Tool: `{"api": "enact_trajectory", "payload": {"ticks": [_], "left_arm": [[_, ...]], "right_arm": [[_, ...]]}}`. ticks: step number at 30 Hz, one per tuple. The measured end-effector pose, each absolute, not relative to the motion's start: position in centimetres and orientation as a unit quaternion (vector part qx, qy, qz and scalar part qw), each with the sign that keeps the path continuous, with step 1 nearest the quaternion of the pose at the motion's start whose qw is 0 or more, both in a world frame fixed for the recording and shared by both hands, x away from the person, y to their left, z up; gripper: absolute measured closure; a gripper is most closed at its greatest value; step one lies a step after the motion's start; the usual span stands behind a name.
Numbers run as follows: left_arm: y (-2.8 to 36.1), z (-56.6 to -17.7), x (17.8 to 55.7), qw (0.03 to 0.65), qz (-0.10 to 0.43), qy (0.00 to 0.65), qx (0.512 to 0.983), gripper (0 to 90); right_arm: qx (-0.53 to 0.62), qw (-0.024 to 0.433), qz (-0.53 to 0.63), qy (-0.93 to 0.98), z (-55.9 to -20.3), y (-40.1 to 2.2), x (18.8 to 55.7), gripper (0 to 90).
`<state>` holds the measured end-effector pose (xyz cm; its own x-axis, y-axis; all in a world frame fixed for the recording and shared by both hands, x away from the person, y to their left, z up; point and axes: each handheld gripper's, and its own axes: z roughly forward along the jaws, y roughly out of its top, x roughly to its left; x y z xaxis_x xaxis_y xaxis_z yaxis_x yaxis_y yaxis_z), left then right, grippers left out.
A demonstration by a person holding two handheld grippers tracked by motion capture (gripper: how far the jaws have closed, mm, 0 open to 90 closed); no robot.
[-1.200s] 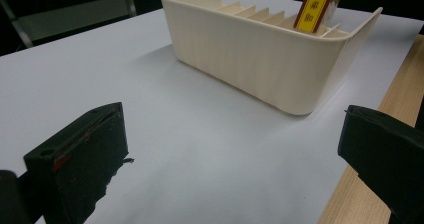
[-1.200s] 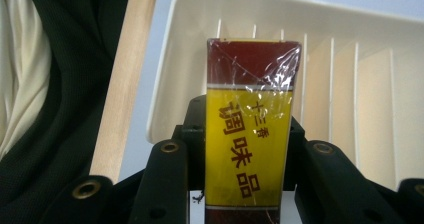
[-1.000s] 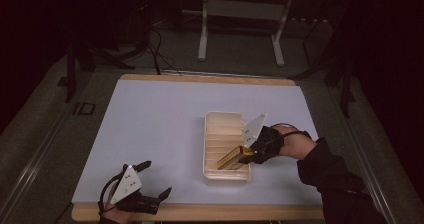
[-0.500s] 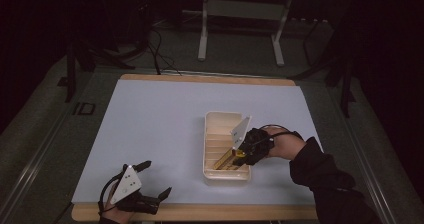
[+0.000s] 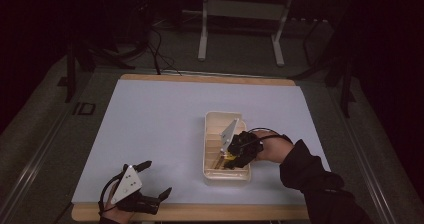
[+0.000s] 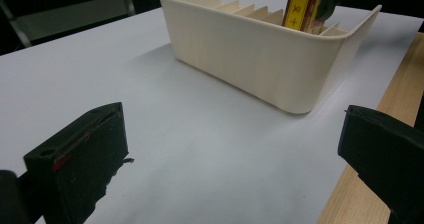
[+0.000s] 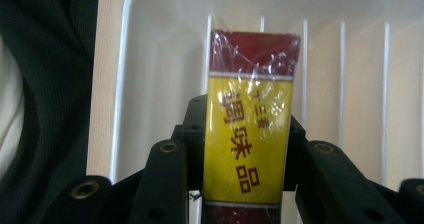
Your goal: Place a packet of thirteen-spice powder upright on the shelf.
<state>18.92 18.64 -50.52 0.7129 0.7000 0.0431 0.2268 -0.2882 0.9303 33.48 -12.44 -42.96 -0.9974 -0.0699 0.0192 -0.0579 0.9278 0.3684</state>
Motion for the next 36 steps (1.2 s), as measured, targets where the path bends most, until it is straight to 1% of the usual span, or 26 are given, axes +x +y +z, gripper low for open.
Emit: {"api": "enact_trajectory", "payload": {"ticks": [6, 10, 11, 12, 13, 14, 16, 21, 23, 24, 27, 31, 34, 36], "left_arm": [[18.7, -50.5, 18.9, 0.516, 0.230, 0.302, 0.768, 0.0], [18.7, -50.5, 18.9, 0.516, 0.230, 0.302, 0.768, 0.0], [18.7, -50.5, 18.9, 0.516, 0.230, 0.302, 0.768, 0.0], [18.7, -50.5, 18.9, 0.516, 0.230, 0.302, 0.768, 0.0], [18.7, -50.5, 18.9, 0.515, 0.230, 0.302, 0.768, 0.0], [18.7, -50.5, 18.9, 0.515, 0.230, 0.302, 0.768, 0.0], [18.7, -50.5, 18.9, 0.515, 0.229, 0.302, 0.768, 0.0], [18.7, -50.5, 18.9, 0.516, 0.229, 0.302, 0.768, 0.0], [18.7, -50.5, 18.9, 0.515, 0.229, 0.303, 0.769, 0.0], [18.7, -50.5, 18.9, 0.514, 0.229, 0.303, 0.769, 0.0], [18.7, -50.5, 18.9, 0.515, 0.230, 0.302, 0.768, 0.0], [18.7, -50.5, 18.9, 0.515, 0.230, 0.303, 0.768, 0.0], [18.6, -50.5, 18.9, 0.514, 0.228, 0.301, 0.770, 0.0], [18.6, -50.5, 18.9, 0.514, 0.228, 0.301, 0.770, 0.0]], "right_arm": [[0.032, 0.008, -0.201, -0.979, -43.3, -11.9, 33.2, 67.5], [0.027, 0.005, -0.199, -0.980, -43.2, -11.8, 33.1, 64.6], [0.024, 0.011, -0.201, -0.979, -43.2, -11.8, 33.2, 60.4], [0.024, 0.011, -0.201, -0.979, -43.2, -11.8, 33.2, 60.4], [0.016, 0.016, -0.211, -0.977, -42.9, -11.9, 33.3, 55.7], [0.013, 0.020, -0.213, -0.977, -42.8, -12.0, 33.3, 53.5], [0.010, 0.013, -0.223, -0.975, -42.4, -12.2, 33.4, 49.9], [-0.007, -0.001, -0.242, -0.970, -41.3, -12.9, 33.6, 36.6], [-0.010, -0.005, -0.246, -0.969, -41.2, -13.1, 33.6, 35.2], [-0.020, -0.012, -0.253, -0.967, -40.8, -13.6, 33.8, 31.1], [-0.045, -0.017, -0.266, -0.963, -40.2, -14.5, 34.2, 24.6], [-0.075, -0.027, -0.283, -0.956, -39.2, -15.9, 34.4, 20.0], [-0.091, -0.040, -0.292, -0.951, -38.6, -17.0, 34.5, 19.8], [-0.101, -0.037, -0.299, -0.948, -38.3, -17.7, 34.7, 18.2]]}}
